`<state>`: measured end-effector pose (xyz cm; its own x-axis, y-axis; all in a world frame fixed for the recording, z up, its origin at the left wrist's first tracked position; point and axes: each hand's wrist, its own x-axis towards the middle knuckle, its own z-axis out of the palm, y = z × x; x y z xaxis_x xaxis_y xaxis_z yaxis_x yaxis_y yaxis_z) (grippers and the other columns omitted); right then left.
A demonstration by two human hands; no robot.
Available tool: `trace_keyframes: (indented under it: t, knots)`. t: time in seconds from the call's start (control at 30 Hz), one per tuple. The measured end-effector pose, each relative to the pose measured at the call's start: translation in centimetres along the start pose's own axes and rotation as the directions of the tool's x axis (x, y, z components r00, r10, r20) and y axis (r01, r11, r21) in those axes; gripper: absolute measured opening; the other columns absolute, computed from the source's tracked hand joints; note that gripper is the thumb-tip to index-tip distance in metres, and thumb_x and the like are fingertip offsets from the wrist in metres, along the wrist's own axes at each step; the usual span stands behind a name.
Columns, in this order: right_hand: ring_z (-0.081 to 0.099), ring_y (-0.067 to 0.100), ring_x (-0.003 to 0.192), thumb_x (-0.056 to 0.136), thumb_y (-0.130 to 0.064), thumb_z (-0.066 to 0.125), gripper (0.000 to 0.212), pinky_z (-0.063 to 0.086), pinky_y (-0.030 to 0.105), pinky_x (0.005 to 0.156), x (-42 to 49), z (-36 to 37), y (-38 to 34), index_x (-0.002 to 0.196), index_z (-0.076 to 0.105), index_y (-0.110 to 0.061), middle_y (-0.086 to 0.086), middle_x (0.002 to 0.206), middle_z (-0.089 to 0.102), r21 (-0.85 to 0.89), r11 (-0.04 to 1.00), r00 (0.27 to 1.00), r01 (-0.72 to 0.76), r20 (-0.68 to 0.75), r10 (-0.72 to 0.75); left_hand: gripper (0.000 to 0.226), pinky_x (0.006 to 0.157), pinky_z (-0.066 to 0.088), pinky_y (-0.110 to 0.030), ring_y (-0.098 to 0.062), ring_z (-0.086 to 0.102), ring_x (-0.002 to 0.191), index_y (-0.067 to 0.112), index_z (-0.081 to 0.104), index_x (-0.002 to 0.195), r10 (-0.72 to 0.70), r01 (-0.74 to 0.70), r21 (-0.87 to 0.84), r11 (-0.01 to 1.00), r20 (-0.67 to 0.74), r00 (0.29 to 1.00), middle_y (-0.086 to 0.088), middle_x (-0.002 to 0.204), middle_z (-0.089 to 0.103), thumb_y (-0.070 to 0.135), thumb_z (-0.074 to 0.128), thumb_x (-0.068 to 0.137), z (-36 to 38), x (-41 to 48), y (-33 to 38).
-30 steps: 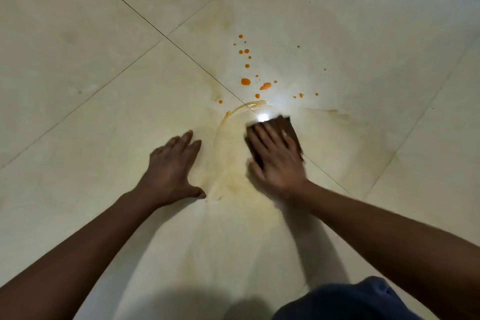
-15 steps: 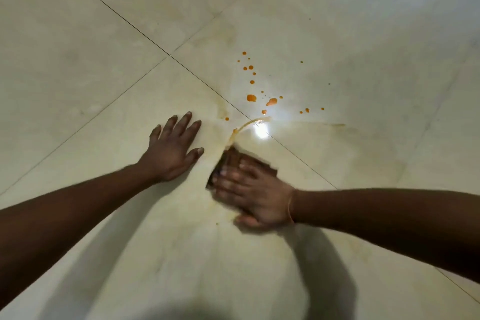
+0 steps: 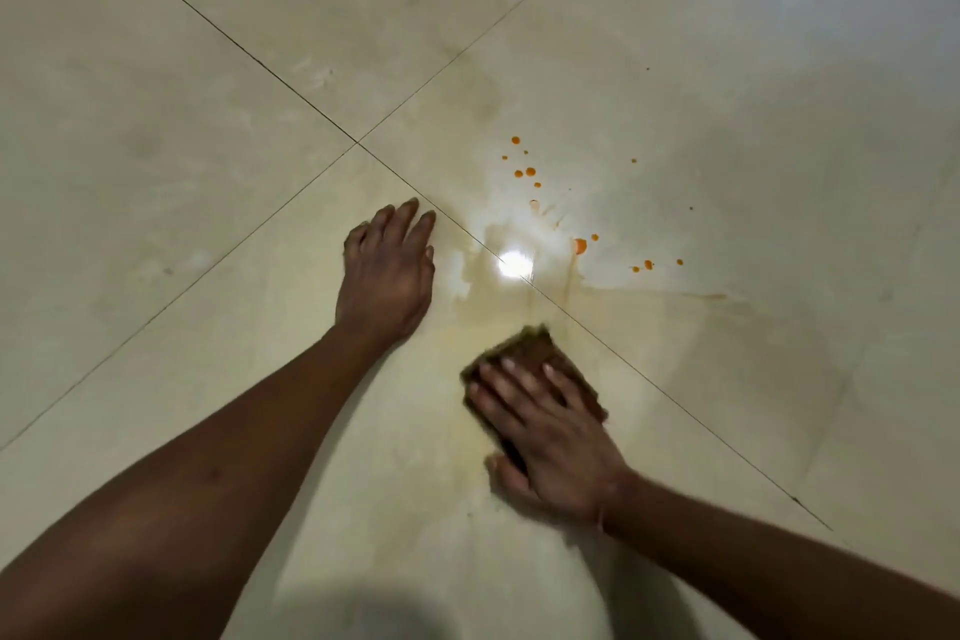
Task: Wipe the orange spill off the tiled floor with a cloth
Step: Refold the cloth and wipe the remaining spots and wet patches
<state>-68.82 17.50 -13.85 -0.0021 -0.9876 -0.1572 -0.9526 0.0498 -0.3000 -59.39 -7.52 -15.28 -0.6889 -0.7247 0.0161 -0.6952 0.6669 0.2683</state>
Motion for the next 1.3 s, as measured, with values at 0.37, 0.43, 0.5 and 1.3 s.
trace_keyframes:
  t: [0.37,0.43,0.5,1.3]
  knots:
    - [0.010,0.016,0.152,0.089,-0.051,0.039,0.074,0.009,0.045,0.119,2.8,-1.8,3.7,0.157,0.015,-0.031,-0.003,0.164,0.018,-0.052,0.997,0.998,-0.057,-0.013,0.056,0.051,0.113,0.024,-0.045,-0.027,0.031,0.140,0.019,0.040,0.143,-0.007,0.008,-0.008,1.000,0.030,1.000,-0.004,0.153,0.036,0.015,0.043,0.092,-0.5,0.0,-0.1]
    - [0.010,0.017,0.152,0.092,-0.050,0.036,0.070,0.010,0.047,0.120,7.9,-3.7,6.5,0.156,0.019,-0.029,-0.002,0.164,0.018,-0.054,0.968,0.967,-0.244,-0.093,0.238,0.051,0.113,0.024,-0.045,-0.027,0.032,0.139,0.019,0.040,0.142,-0.003,0.003,-0.007,1.000,0.016,1.000,-0.004,0.152,0.037,0.015,0.042,0.092,-0.2,0.1,-0.1]
    - [0.006,0.018,0.152,0.095,-0.049,0.035,0.068,0.006,0.047,0.121,14.2,-5.7,8.4,0.157,0.018,-0.025,-0.001,0.165,0.014,-0.006,0.896,0.889,-0.444,-0.127,0.440,0.049,0.113,0.025,-0.045,-0.026,0.032,0.139,0.020,0.041,0.141,-0.010,0.010,-0.008,1.000,0.006,1.000,-0.003,0.151,0.038,0.018,0.040,0.092,0.3,0.1,-0.4]
    - [0.007,0.015,0.152,0.093,-0.048,0.033,0.067,0.008,0.044,0.121,13.0,-5.4,10.9,0.156,0.021,-0.027,-0.003,0.164,0.018,-0.059,0.978,0.977,-0.199,-0.092,0.193,0.057,0.117,0.018,-0.045,-0.026,0.020,0.146,0.015,0.032,0.147,-0.200,0.200,0.006,0.980,0.000,0.980,-0.004,0.159,0.025,0.046,0.032,0.099,0.6,7.6,1.6]
